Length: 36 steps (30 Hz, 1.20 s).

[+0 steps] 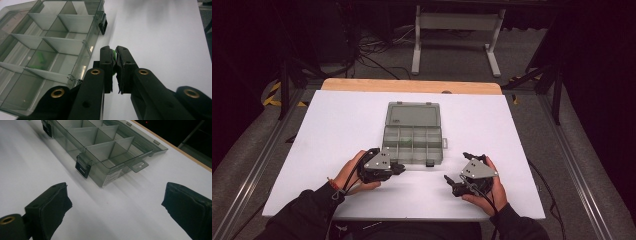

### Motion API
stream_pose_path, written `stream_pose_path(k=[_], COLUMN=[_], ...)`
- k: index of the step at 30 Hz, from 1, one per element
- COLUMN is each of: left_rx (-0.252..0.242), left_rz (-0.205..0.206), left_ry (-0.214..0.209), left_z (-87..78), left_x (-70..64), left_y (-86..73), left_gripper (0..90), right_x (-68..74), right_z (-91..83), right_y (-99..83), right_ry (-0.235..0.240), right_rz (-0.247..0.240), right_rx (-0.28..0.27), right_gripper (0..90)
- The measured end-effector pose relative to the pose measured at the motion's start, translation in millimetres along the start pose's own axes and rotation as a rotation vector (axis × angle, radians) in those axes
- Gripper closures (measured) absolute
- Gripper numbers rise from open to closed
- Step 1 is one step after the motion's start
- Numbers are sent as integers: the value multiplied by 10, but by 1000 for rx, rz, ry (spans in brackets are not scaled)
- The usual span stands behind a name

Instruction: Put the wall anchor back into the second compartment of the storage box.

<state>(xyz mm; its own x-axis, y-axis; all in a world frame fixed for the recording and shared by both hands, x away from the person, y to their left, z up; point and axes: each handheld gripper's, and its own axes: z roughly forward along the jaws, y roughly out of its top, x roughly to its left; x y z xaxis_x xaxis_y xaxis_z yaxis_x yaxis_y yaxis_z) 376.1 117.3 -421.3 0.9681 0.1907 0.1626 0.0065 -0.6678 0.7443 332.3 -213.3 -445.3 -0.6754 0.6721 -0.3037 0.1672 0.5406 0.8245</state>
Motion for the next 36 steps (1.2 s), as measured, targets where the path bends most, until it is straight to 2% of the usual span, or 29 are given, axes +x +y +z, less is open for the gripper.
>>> stream_pose_path(k=[3, 9, 14, 26, 36], left_rx=[-4, -10, -34, -35, -21], left_rz=[-4, -4, -11, -14, -26], left_ry=[-1, 27, 53, 89, 113], left_z=[-10, -31, -61, -40, 18], left_x=[22, 112, 202, 392, 487], left_y=[10, 45, 82, 149, 190], left_gripper=[840, 840, 840, 840, 840], right_x=[-2, 0, -4, 8, 31], right_z=[-4, -4, -7, 3, 20], right_y=[1, 7, 7, 8, 9], right_ry=[3, -6, -7, -17, -21], right_rz=[3, 15, 17, 1, -18], right_rx=[-10, -11, -20, -8, 11], right_gripper=[58, 49, 47, 48, 53])
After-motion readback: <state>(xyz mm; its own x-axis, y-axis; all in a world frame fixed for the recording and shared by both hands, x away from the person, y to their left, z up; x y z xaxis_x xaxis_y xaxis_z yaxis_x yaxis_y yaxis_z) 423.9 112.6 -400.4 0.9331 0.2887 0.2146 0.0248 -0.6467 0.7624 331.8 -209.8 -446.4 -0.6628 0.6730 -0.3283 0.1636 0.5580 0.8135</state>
